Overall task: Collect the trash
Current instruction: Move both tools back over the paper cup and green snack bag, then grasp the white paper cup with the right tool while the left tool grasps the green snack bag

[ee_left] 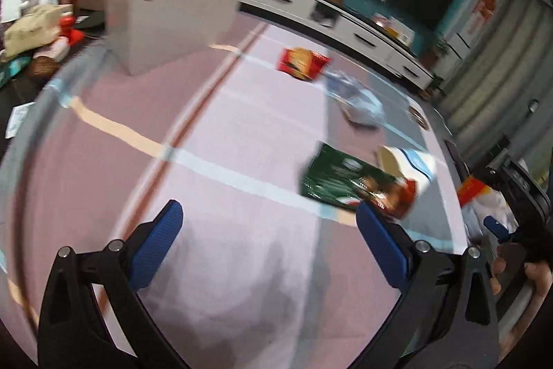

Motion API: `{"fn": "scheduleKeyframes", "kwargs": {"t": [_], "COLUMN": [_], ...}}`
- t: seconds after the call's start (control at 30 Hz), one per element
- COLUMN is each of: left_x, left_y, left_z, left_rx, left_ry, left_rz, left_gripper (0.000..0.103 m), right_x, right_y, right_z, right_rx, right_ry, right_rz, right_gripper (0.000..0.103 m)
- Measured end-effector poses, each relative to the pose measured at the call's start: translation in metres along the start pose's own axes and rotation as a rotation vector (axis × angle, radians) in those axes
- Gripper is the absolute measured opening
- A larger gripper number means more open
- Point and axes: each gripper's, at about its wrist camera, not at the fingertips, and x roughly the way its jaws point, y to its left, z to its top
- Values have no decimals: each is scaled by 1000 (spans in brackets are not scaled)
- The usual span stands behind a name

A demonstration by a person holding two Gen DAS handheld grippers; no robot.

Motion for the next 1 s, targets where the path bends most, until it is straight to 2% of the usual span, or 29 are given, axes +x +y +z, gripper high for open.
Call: {"fn": "scheduleKeyframes", "kwargs": {"t": [0.13, 0.27, 0.43, 0.6, 0.73, 0.87, 0.9, 0.93, 0.97, 1.0], "left_x": [-3, 0, -2, -3, 0, 1, 1, 1, 1, 1], "left_y": [17, 27, 28, 23, 20, 17, 16, 15, 15, 15], "left_z": [10, 17, 18, 15, 13, 12, 11, 11, 11, 11], "left_rx": [-65, -97, -111, -90, -88, -81, -77, -72, -70, -70], "left_ry": [-10, -16, -14, -23, -10, -2, -5, -9, -10, -10], "left_rz": [-8, -1, -7, 1, -6, -12, -11, -10, -8, -8], "left_gripper": [100, 100, 100, 100, 100, 100, 100, 100, 100, 100], "right_x": [29, 61, 86, 100, 115, 113, 111, 110, 108, 107], "right_y": [39, 73, 84, 95, 87, 86, 87, 89, 91, 91], "right_z": [-4, -9, -20, -28, -31, -34, -34, -34, -34, -34], "right_rx": [-4, -98, -98, -149, -134, -166, -185, -200, -219, -235], "right_ry": [48, 73, 85, 86, 150, 129, 123, 122, 126, 134], "right_rz": [-23, -155, -261, -302, -272, -244, -233, -220, -205, -193], "right_gripper": [98, 98, 98, 98, 97, 79, 69, 53, 45, 32]}}
